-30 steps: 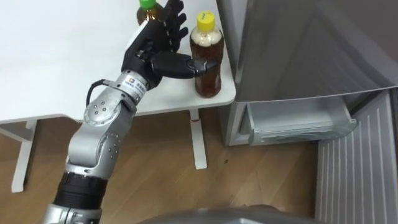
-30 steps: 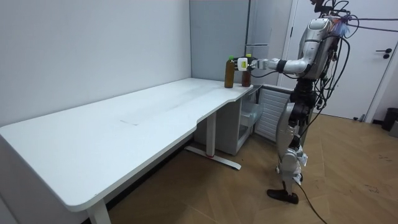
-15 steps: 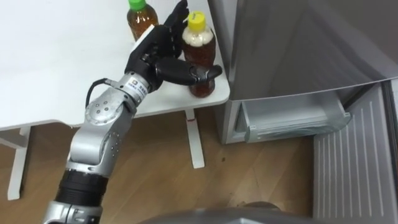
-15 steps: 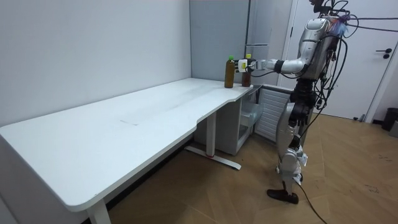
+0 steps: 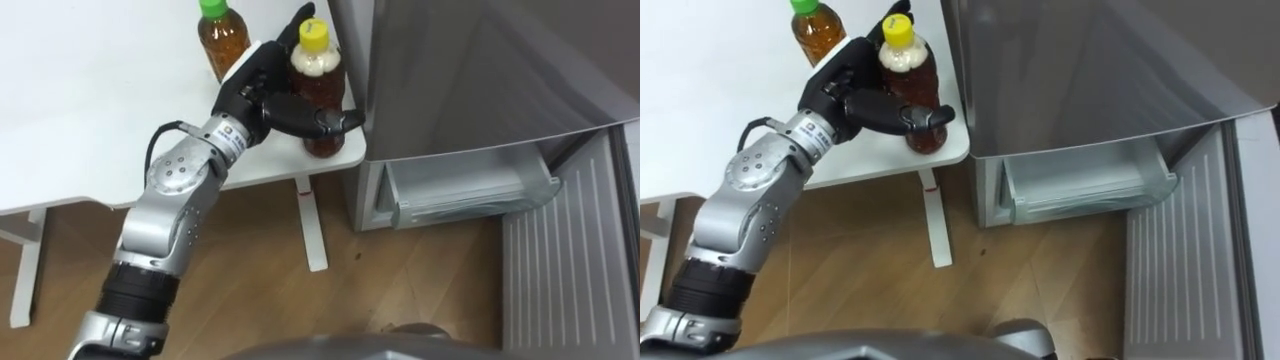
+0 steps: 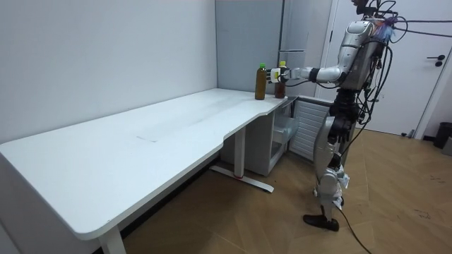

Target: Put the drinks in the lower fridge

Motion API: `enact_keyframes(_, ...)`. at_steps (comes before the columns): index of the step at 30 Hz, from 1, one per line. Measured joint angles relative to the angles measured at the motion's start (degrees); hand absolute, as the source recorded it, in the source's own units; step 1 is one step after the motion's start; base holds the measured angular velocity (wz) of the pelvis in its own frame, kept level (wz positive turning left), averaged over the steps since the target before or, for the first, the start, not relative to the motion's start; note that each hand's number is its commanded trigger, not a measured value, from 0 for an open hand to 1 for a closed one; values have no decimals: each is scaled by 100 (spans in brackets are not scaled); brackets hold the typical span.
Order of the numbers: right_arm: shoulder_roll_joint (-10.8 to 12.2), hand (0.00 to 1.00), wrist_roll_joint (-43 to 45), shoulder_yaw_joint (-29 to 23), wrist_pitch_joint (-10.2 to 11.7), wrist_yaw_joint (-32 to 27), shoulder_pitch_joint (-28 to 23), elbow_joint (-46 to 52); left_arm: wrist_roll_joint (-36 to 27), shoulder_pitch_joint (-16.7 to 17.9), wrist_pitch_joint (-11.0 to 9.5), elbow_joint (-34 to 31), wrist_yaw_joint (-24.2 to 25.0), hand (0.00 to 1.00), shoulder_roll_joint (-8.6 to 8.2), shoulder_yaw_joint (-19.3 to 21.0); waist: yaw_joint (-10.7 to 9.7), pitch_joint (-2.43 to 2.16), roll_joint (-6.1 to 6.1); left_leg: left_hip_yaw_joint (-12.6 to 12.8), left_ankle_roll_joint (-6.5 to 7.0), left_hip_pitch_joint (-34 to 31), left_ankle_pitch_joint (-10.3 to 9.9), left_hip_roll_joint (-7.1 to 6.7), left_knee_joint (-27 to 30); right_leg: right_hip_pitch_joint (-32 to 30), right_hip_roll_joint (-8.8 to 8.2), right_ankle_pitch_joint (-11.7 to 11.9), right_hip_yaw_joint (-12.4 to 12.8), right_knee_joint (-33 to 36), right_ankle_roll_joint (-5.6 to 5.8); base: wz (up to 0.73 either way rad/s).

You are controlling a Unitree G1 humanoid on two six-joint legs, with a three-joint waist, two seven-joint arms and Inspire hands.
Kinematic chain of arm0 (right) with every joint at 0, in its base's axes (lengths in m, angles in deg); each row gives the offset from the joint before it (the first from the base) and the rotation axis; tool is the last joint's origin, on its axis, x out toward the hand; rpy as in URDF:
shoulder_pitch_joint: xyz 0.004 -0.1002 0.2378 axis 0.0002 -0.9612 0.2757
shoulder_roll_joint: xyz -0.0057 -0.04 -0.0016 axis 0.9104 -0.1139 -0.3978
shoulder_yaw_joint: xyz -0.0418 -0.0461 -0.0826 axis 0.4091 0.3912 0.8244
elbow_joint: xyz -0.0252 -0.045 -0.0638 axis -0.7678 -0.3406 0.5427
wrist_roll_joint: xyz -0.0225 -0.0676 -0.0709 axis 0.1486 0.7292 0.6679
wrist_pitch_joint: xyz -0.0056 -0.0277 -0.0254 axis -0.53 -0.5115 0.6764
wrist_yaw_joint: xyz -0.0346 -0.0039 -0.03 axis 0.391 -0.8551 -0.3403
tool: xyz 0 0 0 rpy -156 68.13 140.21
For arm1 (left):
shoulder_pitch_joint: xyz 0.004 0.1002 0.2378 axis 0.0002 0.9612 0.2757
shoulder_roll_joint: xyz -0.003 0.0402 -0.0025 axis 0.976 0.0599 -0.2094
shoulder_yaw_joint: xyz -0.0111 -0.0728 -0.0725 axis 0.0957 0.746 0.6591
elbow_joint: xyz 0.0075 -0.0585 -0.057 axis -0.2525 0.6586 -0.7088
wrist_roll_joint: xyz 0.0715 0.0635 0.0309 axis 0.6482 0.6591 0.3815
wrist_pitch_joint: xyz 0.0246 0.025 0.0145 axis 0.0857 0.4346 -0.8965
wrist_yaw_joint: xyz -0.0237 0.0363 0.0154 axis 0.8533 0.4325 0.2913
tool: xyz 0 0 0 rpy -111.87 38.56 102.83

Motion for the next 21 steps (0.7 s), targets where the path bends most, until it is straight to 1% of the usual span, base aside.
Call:
enact_keyframes(1,-1,0,0,-1,0,4,0,-1,0,-2,0,0,20,100,-3,0,-10,15,9,1,0,-1,0,0,-5,-2,0,0,3,0,0,0)
enact_keyframes(4,-4,0,0,-1,-2,15,-4,-5,33,-2,0,1,46,100,-3,0,-17,30,27,2,0,-5,0,0,-12,-15,1,0,6,-1,0,0)
enact_keyframes(15,-8,0,12,0,0,-1,28,-3,173,-3,0,2,106,100,-2,-2,-25,21,46,3,0,-11,0,-1,-19,-21,2,0,14,-4,0,0)
enact_keyframes(18,-8,0,11,4,0,-17,24,0,178,-1,47,4,103,100,0,-3,-12,23,43,20,0,11,1,-1,-20,-20,3,0,50,-1,0,-2)
enact_keyframes(19,-8,0,13,3,0,-16,22,1,177,3,68,4,103,100,0,-5,-11,36,21,22,0,12,1,-1,-20,-16,3,0,43,-1,0,0)
enact_keyframes(21,-7,0,16,7,-4,-3,19,4,162,3,93,4,104,100,0,-4,1,39,10,26,0,11,1,-2,-21,-24,3,0,48,0,1,0)
